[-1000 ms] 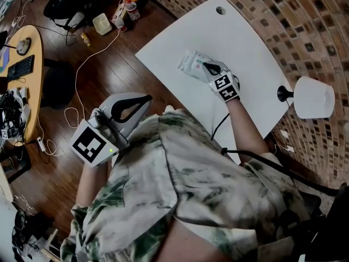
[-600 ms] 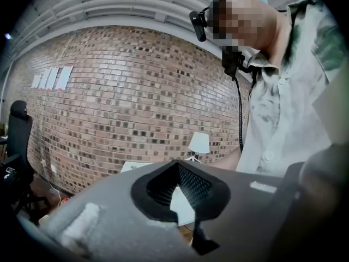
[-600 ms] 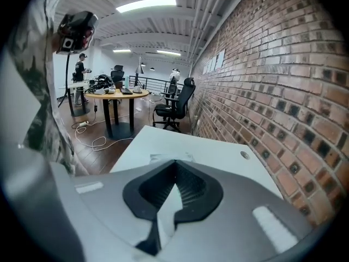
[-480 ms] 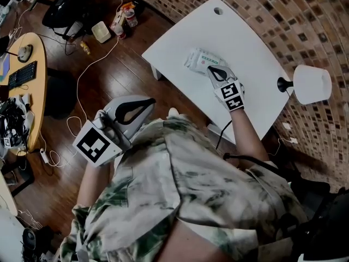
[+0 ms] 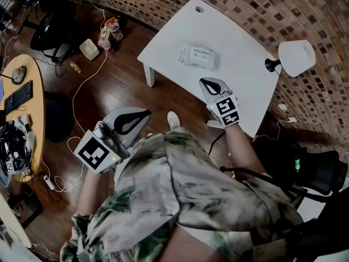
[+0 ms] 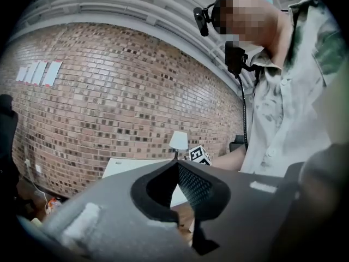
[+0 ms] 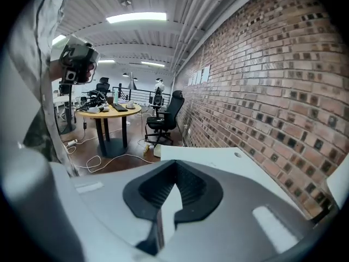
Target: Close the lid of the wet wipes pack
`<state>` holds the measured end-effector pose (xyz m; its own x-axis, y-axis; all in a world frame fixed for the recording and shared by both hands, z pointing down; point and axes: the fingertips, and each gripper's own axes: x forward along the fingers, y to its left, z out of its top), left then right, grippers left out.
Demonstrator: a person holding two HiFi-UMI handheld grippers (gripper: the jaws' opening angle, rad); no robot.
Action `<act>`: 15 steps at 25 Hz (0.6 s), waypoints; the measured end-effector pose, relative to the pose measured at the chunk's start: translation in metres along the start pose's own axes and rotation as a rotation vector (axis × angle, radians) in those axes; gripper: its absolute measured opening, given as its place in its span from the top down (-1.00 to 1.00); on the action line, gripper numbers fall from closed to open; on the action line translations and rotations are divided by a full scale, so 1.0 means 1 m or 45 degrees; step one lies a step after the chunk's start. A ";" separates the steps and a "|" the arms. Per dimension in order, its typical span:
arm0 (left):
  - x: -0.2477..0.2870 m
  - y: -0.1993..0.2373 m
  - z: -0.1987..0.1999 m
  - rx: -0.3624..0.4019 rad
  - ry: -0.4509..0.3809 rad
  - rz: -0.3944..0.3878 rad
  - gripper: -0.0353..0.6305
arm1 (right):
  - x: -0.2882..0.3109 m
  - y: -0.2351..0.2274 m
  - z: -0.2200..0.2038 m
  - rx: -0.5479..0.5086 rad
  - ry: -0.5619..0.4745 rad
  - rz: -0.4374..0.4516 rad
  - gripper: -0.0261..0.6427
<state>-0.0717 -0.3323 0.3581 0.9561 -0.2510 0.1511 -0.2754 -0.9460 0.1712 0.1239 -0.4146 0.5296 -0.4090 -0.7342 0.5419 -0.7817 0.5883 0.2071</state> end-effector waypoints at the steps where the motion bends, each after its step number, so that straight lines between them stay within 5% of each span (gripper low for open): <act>1: -0.003 -0.005 -0.002 0.002 -0.002 -0.024 0.90 | -0.009 0.007 0.001 0.015 -0.004 -0.016 0.91; 15: 0.006 -0.094 -0.021 0.045 0.043 -0.285 0.90 | -0.150 0.099 0.036 0.116 -0.160 -0.090 0.91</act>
<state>-0.0419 -0.2406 0.3632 0.9890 -0.0273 0.1454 -0.0522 -0.9841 0.1700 0.0908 -0.2587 0.4400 -0.4026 -0.8125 0.4216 -0.8476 0.5048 0.1636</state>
